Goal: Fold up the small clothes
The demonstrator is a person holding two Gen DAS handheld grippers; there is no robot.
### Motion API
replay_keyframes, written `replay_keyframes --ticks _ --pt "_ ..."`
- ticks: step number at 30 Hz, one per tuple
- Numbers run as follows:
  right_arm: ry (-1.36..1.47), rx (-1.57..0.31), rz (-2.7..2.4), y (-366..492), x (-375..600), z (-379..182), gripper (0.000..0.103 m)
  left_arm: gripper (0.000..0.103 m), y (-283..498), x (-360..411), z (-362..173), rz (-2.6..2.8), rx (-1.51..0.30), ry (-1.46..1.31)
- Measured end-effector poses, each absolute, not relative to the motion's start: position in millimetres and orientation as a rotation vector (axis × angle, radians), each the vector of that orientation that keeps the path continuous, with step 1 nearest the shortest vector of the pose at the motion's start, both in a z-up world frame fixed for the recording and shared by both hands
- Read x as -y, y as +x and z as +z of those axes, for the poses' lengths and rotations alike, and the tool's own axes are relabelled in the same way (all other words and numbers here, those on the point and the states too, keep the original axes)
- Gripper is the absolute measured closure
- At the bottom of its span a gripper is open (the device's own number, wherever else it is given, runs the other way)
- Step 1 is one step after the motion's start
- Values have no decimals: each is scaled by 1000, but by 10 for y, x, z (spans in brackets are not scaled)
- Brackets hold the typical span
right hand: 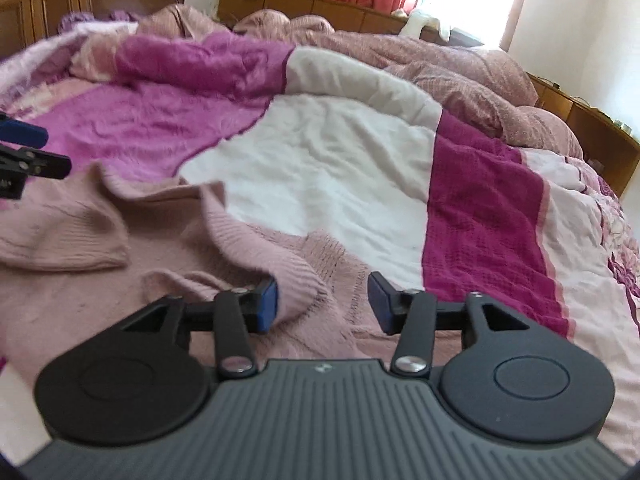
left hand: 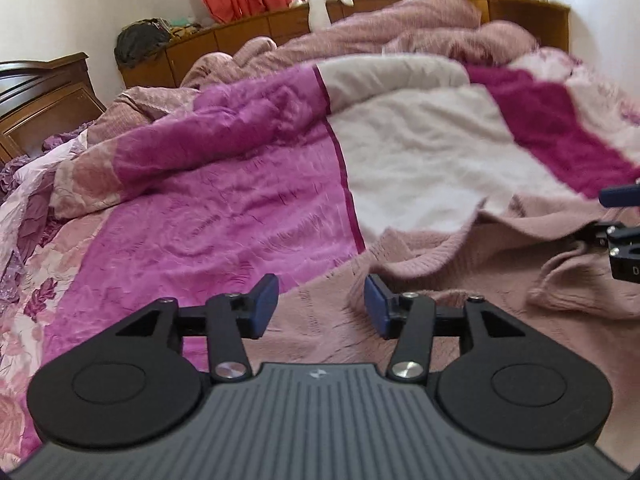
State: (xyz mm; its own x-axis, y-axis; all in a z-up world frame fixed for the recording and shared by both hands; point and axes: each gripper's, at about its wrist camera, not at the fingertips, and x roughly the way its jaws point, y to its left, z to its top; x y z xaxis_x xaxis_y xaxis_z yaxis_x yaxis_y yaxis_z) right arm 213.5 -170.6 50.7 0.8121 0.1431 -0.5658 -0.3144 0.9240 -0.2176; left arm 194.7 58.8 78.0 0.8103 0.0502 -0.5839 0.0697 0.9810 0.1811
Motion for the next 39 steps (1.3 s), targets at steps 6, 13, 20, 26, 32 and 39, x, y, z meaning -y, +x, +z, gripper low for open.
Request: replay_keyframes --ticks 6,13,20,26,32,39 --pt "-315 -543 274 1786 1861 614 53 44 1519 -680 949 -55 -608 191" --pt "-344 -546 349 1579 1855 565 53 44 1328 -451 657 -157 -662 271" --pt "-374 -580 423 1583 1734 424 52 44 1410 -225 360 -191 -675 353" --pt "-368 -600 432 1635 1631 283 52 72 1550 -196 176 -177 -640 386" --pt "-344 -590 436 1681 1619 258 52 94 1616 -463 426 -106 -572 282" --pt "-325 -584 429 1726 1603 249 52 93 1995 -1078 488 90 -639 158"
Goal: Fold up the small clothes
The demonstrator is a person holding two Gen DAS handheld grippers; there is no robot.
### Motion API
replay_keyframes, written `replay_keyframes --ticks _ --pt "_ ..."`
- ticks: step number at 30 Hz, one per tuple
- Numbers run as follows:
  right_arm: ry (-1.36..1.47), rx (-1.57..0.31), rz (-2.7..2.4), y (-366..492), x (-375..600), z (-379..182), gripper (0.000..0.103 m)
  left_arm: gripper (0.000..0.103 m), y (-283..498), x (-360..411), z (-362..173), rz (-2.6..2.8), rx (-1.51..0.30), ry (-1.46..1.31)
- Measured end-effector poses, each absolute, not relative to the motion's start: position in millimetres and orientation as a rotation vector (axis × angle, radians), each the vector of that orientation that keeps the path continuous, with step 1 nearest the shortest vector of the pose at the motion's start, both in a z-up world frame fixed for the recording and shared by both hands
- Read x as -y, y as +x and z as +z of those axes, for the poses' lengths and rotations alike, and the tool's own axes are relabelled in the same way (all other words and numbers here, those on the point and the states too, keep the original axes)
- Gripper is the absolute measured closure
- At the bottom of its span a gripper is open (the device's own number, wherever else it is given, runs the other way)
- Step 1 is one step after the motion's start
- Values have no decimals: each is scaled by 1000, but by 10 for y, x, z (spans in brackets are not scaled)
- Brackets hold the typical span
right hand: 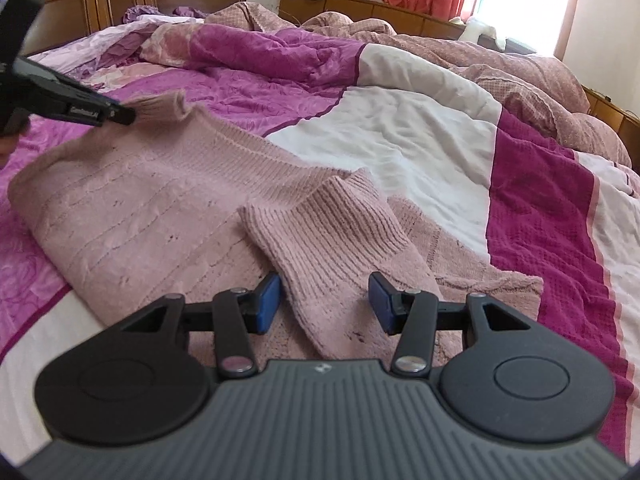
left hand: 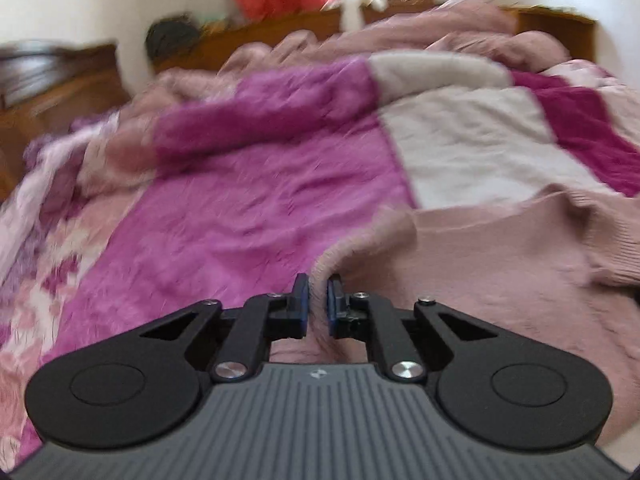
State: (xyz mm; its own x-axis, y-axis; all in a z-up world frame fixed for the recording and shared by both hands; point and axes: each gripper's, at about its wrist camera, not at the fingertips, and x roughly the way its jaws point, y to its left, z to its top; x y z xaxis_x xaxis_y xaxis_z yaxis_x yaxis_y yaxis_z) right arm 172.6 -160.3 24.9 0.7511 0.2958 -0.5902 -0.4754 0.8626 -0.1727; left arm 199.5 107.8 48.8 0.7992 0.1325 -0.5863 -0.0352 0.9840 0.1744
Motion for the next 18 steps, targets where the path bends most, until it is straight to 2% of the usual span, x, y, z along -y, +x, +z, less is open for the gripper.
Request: replay_keyframes --ticks 5,8,9,10,11,18 --pt "-322 -579 431 1750 1576 239 53 92 2011 -1228 432 108 -688 136" --pt "-322 -579 437 1784 1554 224 54 86 1867 -1219 475 83 -676 92" --pt "-324 -578 440 1790 1547 221 57 84 1814 -1190 494 73 -669 85" --pt "-325 -574 443 1796 1541 221 77 83 1745 -1161 525 58 -658 79" --pt "-323 -576 445 1801 1543 230 93 82 1656 -1109 548 39 -651 77" --pt "-91 -516 293 1961 2043 561 93 72 1387 -910 495 -31 -658 73"
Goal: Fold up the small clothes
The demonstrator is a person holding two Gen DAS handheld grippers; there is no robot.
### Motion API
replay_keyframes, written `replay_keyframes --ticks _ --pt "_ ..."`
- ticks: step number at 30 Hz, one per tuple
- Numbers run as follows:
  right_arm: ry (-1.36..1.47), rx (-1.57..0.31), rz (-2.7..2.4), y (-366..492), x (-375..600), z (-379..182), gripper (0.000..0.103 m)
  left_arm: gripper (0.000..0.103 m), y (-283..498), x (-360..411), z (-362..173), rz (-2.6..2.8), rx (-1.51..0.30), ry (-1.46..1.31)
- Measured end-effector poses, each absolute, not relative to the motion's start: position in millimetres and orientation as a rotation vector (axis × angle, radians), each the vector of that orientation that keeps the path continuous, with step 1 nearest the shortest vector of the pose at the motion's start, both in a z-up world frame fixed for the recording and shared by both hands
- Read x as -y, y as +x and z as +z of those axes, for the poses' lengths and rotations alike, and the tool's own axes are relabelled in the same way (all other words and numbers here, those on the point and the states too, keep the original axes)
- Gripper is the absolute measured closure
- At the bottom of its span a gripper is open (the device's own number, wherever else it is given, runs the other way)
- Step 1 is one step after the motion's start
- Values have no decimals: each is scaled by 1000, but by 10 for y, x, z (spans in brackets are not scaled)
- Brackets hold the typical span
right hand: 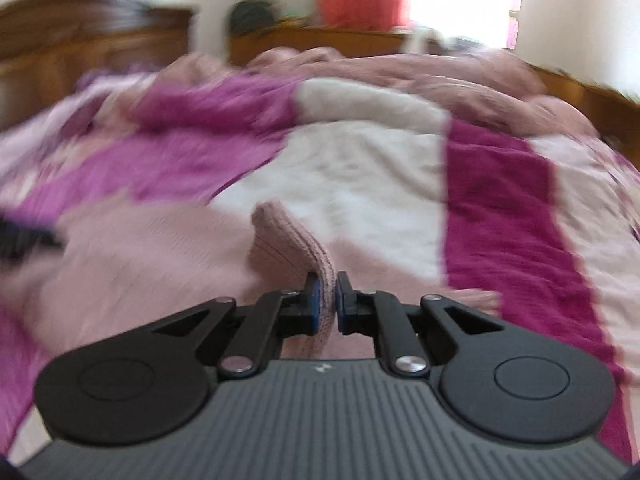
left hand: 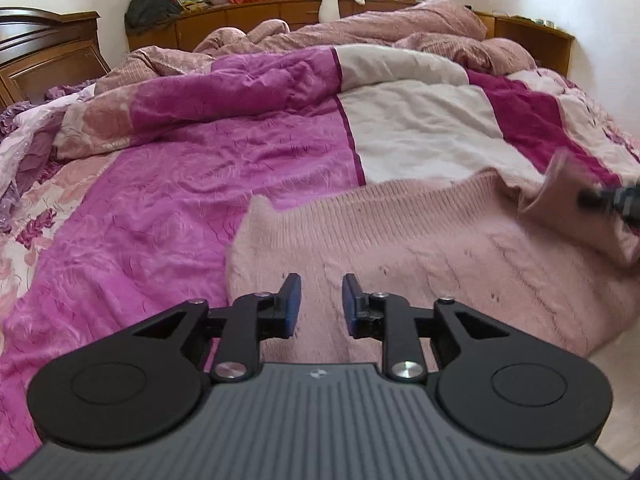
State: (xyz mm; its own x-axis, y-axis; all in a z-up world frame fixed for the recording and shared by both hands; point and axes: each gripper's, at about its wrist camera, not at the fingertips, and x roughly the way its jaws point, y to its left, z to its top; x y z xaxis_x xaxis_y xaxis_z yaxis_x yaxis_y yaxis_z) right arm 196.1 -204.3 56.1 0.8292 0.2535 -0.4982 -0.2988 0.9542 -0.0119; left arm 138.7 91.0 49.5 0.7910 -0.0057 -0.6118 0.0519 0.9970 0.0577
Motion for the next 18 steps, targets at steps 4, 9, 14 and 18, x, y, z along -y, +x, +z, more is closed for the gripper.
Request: replay_keyframes --ticks 4,9,14,18 --pt "36 -537 138 2206 2488 594 93 72 1414 -943 318 1 -703 77" --pt "65 -649 -7 2466 2820 320 90 72 1442 -969 240 1 -706 80" --pt "98 -676 -54 2357 3020 232 90 72 1460 -977 248 -2 -714 84" --pt "112 -570 36 2024 3013 482 90 72 1370 -1009 341 -13 -707 76"
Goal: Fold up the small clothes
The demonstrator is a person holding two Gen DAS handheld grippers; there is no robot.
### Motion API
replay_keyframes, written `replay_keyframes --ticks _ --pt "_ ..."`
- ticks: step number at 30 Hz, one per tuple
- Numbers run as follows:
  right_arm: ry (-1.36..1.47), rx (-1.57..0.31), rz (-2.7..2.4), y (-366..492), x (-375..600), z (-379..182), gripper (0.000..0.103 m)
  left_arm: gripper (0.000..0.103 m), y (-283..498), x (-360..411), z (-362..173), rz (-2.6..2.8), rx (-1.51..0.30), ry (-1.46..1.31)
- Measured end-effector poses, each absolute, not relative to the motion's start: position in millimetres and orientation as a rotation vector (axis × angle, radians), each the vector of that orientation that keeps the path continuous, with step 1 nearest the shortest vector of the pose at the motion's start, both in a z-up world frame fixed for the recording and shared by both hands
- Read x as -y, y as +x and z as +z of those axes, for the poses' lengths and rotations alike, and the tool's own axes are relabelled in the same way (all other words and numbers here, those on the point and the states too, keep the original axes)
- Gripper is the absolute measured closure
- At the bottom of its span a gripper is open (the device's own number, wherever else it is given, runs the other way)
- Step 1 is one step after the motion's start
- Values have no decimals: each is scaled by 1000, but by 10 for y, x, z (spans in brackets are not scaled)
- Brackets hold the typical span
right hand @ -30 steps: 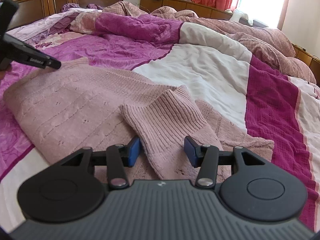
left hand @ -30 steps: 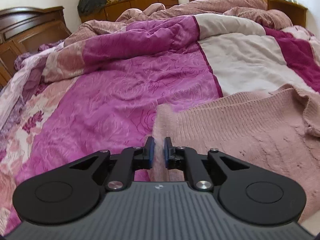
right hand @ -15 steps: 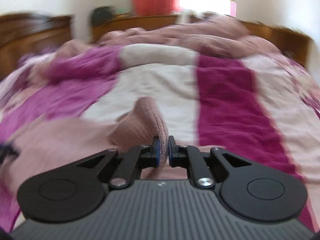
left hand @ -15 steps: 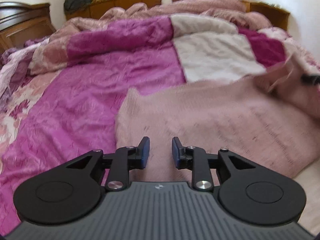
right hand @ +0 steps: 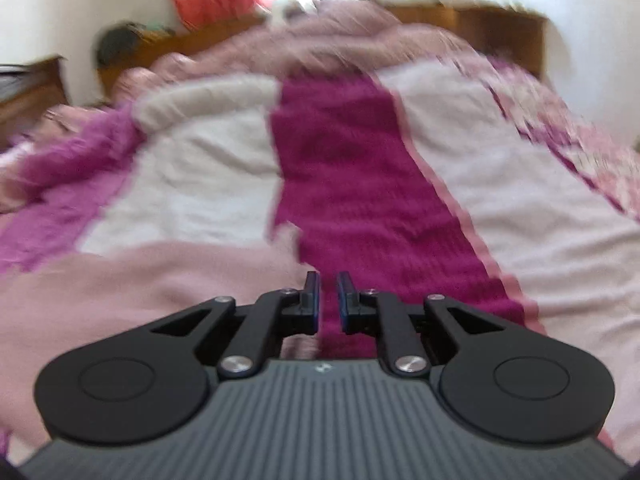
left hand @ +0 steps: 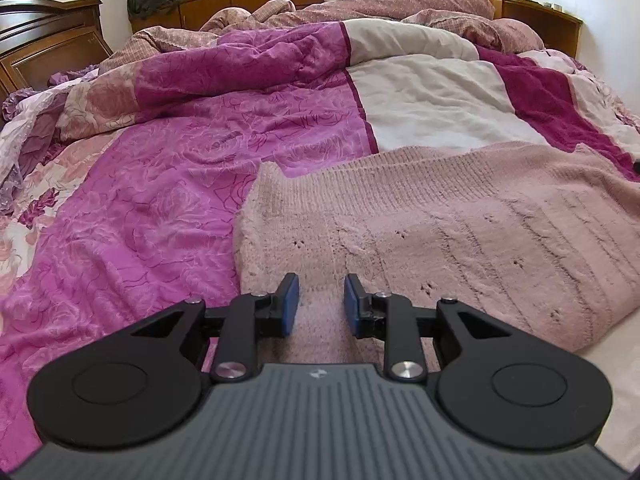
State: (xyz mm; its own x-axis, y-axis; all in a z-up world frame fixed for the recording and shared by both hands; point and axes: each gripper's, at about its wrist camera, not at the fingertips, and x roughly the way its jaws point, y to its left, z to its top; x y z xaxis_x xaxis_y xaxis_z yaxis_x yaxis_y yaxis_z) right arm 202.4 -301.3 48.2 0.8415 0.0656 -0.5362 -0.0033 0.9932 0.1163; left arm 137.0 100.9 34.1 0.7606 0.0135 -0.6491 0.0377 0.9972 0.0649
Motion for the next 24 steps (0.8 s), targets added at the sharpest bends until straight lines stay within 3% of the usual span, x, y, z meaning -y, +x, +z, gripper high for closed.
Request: replay_keyframes --ticks 5,10,16,19,24 --pt "127 -574 283 1751 2849 605 89 71 1218 -1050 340 -8 -711 117" --pt "9 -708 150 1851 2789 148 92 67 1175 -1160 244 -2 -734 102" --pt "190 -679 122 1813 3088 34 85 66 1164 -1177 228 -6 -733 94" --pt "167 -669 116 1749 3049 137 77 65 1151 -1190 282 -1 -742 58" --pt "222 -632 114 1497 3128 247 47 60 1020 -1140 420 12 -758 41"
